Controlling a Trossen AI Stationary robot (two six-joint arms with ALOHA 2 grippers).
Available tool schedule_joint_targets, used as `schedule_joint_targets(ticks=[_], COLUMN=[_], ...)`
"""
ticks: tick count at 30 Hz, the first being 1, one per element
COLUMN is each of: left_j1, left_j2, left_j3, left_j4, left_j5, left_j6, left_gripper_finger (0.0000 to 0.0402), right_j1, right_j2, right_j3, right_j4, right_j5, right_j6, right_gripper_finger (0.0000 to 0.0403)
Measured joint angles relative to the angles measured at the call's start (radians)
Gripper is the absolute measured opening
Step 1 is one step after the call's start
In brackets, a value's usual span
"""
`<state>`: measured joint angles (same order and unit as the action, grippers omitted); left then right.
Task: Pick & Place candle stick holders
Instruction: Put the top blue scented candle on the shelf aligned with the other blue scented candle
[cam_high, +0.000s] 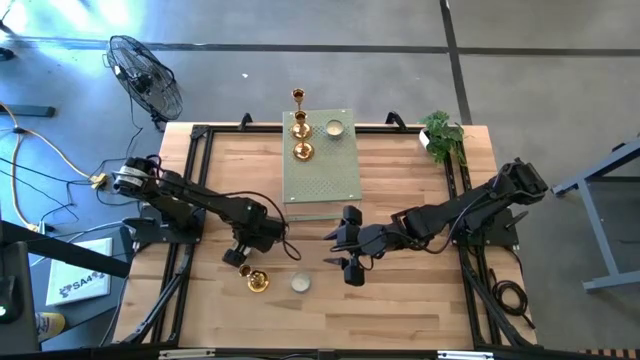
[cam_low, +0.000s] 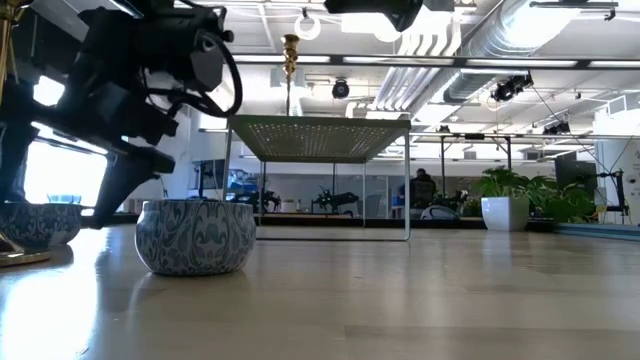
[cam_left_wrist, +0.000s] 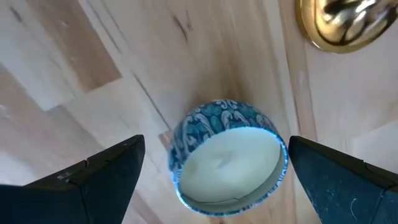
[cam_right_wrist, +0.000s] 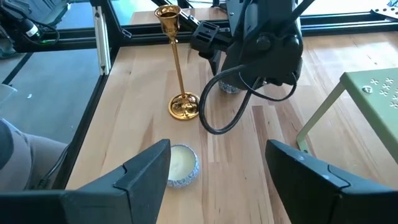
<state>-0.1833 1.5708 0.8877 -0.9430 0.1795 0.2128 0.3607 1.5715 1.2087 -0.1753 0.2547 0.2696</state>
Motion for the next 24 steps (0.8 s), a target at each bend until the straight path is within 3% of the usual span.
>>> schedule_joint_targets(ticks=[14,24], left_j1=[0.000,0.000], left_j2=[0.000,-0.160], left_j3=[-0.014,-0.115], left_j4=[0.001,0.077], left_j5=[0.012,-0.015], left_j6=[0.015,-0.045], left_gripper_finger=[0.0390,0.0390], right_j1=[0.000,0.000], right_j2=[0.000,0.000], right_j3=[0.000,0.000], right_j4=[0.000,-0.001], right_j5=[0.000,0.000], right_j6=[0.001,0.000], right_gripper_finger=[0.0259,0.0259])
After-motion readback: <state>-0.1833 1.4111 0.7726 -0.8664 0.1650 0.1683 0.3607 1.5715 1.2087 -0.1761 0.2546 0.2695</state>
